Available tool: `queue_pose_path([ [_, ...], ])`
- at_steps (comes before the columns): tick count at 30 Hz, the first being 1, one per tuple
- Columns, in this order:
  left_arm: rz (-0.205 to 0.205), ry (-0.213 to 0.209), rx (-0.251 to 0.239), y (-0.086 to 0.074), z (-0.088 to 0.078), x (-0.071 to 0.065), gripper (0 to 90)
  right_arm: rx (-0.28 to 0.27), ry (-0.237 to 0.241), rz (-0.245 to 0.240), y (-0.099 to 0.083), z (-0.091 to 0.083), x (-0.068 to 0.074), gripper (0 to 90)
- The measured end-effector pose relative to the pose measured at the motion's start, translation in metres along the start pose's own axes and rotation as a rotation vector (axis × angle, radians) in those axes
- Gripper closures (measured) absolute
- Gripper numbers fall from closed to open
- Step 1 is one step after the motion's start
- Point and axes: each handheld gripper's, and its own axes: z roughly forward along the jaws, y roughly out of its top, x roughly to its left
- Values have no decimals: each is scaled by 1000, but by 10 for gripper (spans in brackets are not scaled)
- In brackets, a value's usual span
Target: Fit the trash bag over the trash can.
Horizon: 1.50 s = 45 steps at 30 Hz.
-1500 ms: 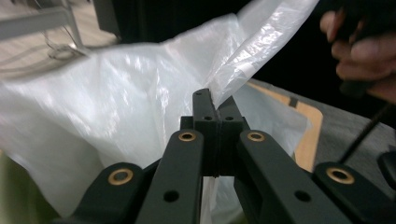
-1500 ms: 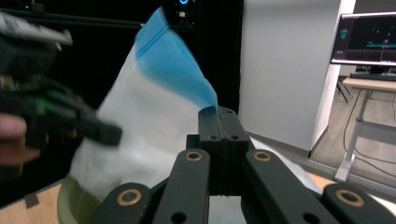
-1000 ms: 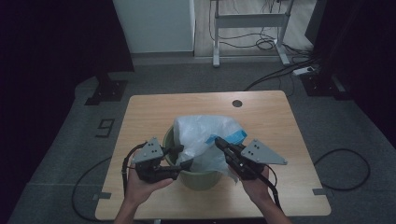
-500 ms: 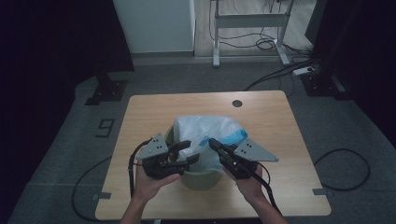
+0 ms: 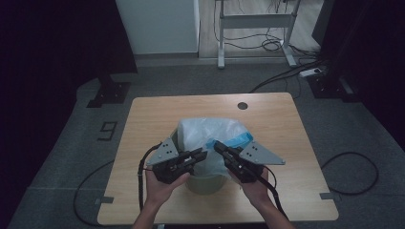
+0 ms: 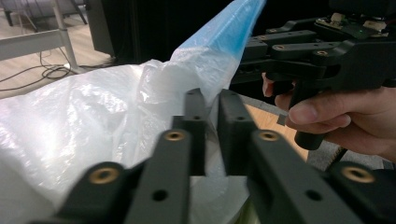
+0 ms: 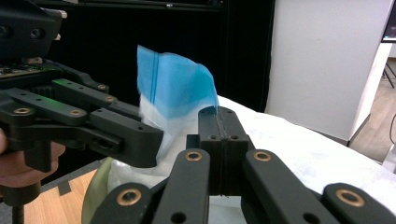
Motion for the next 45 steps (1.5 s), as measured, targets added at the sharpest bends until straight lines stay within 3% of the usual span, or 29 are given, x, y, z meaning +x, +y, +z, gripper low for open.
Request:
queue_pose_path([
  [3, 3, 27, -12, 0, 0, 0, 900, -2, 0, -2, 0, -1, 0, 882],
  [9, -43, 125, -84, -4, -16, 9, 900, -5, -36, -15, -5, -13, 4, 572],
  [12, -73, 146, -99, -7, -25, 16, 900, 3, -54, -17, -16, -28, 6, 517],
  [18, -102, 148, -127, -13, -40, 21, 900, 23, -104, 30, -36, -53, -7, 505],
  [23, -104, 145, -131, -17, -46, 19, 900, 32, -142, 68, -41, -58, -20, 501],
  [31, -119, 134, -142, -21, -51, 19, 900, 25, -161, 103, -31, -49, -32, 509],
  [45, -117, 132, -139, -24, -51, 18, 900, 15, -134, 171, -17, -29, -30, 511],
])
